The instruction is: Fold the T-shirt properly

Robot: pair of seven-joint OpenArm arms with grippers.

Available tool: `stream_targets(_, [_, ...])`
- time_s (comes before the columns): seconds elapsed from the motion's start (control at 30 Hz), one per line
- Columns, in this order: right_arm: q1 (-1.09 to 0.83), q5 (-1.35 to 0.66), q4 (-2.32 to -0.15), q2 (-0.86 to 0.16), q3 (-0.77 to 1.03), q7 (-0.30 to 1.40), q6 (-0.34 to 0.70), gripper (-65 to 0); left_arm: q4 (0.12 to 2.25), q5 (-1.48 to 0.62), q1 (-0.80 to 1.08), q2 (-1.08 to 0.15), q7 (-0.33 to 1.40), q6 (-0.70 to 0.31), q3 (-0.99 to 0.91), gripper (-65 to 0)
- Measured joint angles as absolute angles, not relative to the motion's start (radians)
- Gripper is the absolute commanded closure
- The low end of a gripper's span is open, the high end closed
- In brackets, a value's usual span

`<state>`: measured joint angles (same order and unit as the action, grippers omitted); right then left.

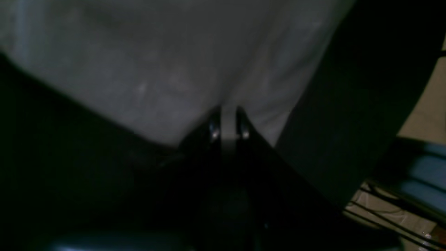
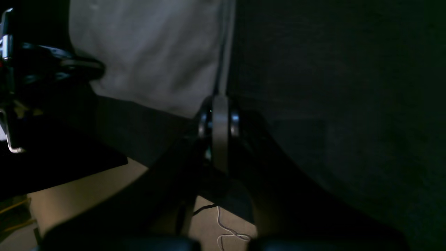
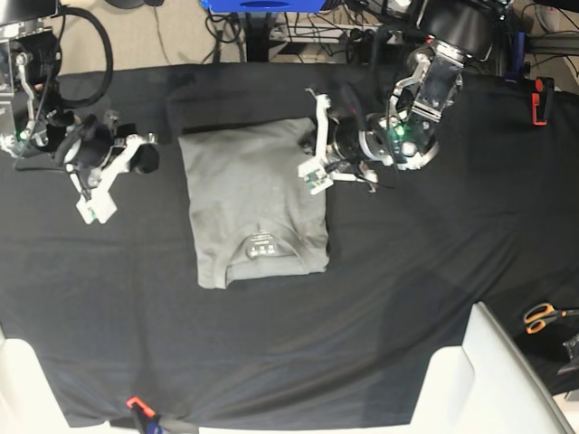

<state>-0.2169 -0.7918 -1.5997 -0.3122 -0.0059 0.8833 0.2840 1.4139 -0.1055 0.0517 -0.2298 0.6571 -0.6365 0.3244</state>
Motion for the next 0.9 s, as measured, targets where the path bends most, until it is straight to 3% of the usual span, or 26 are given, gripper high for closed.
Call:
stream_targets(0.1, [-0.217, -0.791, -1.604, -0.31, -0.017, 0.883, 0.284, -0.6, 1.523, -0.105, 0.065, -0.223, 0.664, -0.636, 0.231, 0.0])
stream_targets(0.33, [-0.168, -0.805, -1.692, -0.307, -0.238, 0.854, 0.294, -0.6, 1.701, -0.108, 0.196, -0.247, 0.701, -0.64, -0.035, 0.0])
stream_targets(0.53, [-0.078, -0.786, -1.55, -0.316, -0.359, 0.762, 0.281, -0.6, 1.702, -0.087, 0.474, -0.32, 0.659, -0.636, -0.246, 0.0])
stream_targets(0.77, [-0.039, -0.791, -1.401, -0.315, -0.373, 0.685, 0.286, -0.6, 1.715, -0.101, 0.627, -0.307, 0.592, -0.636, -0.321, 0.0])
stream_targets(0.9, [-0.033, -0.801, -1.238, -0.31, -0.368, 0.633, 0.387, -0.6, 1.739, -0.104, 0.638, -0.264, 0.587, -0.637, -0.319, 0.0])
